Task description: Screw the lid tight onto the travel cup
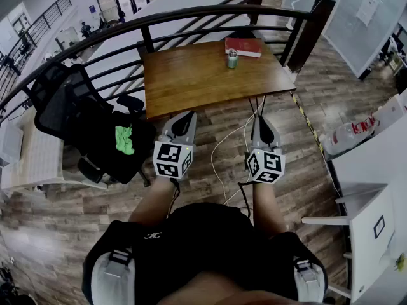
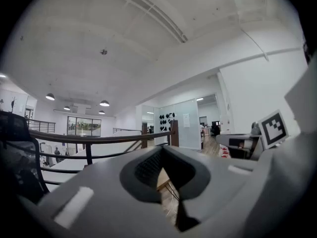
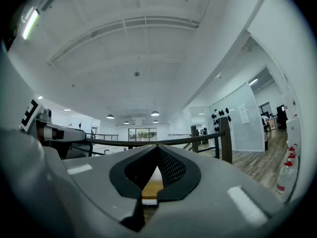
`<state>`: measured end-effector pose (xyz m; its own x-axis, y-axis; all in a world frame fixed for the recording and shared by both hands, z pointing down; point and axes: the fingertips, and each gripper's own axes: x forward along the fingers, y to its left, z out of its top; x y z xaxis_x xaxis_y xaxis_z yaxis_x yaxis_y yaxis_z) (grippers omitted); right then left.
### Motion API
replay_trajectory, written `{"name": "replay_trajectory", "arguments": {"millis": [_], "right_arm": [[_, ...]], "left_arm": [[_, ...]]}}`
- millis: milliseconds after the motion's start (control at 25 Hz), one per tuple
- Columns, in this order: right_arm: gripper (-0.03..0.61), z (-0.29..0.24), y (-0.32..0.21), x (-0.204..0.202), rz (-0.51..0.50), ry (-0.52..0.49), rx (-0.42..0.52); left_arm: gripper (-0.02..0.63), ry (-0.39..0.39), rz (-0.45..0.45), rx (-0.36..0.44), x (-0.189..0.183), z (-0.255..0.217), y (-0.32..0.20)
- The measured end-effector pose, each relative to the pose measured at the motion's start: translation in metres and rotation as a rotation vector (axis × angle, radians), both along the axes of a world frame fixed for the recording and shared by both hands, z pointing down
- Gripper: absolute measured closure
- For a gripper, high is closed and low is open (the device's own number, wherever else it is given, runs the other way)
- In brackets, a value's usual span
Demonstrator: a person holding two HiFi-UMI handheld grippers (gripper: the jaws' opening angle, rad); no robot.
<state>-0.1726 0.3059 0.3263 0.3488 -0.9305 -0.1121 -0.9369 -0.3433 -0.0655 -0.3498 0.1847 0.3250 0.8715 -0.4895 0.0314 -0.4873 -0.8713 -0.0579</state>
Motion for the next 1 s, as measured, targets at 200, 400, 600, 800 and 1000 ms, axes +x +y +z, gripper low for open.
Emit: {"name": "replay_trajectory", "arguments": {"millis": [200, 400, 600, 800, 1000], "right_arm": [[0.574, 0.001, 0.01, 0.009, 0.009, -0.028, 0.02], [0.574, 0.006, 0.018, 0.017, -0.004, -0.017, -0.019], [0.574, 0.009, 0.028, 0.024, -0.021, -0.022, -0.03], [0.574, 0.005, 0.034, 0.039, 0.001, 0.001, -0.024], [0.574, 0.005, 0.039, 0.055, 0.019, -0.007, -0.012]], "left_arm": [[0.565, 0.01, 0.002, -0.035, 0.008, 0.006, 0.01], [0.565, 0.029, 0.015, -0.066, 0.021, 0.006, 0.017], [0.565, 0.043, 0.033, -0.084, 0.034, 0.003, 0.028], [0.565, 0.029, 0.046, -0.09, 0.05, 0.009, 0.031], [0.565, 0.019, 0.057, -0.081, 0.069, 0.009, 0.03]]}}
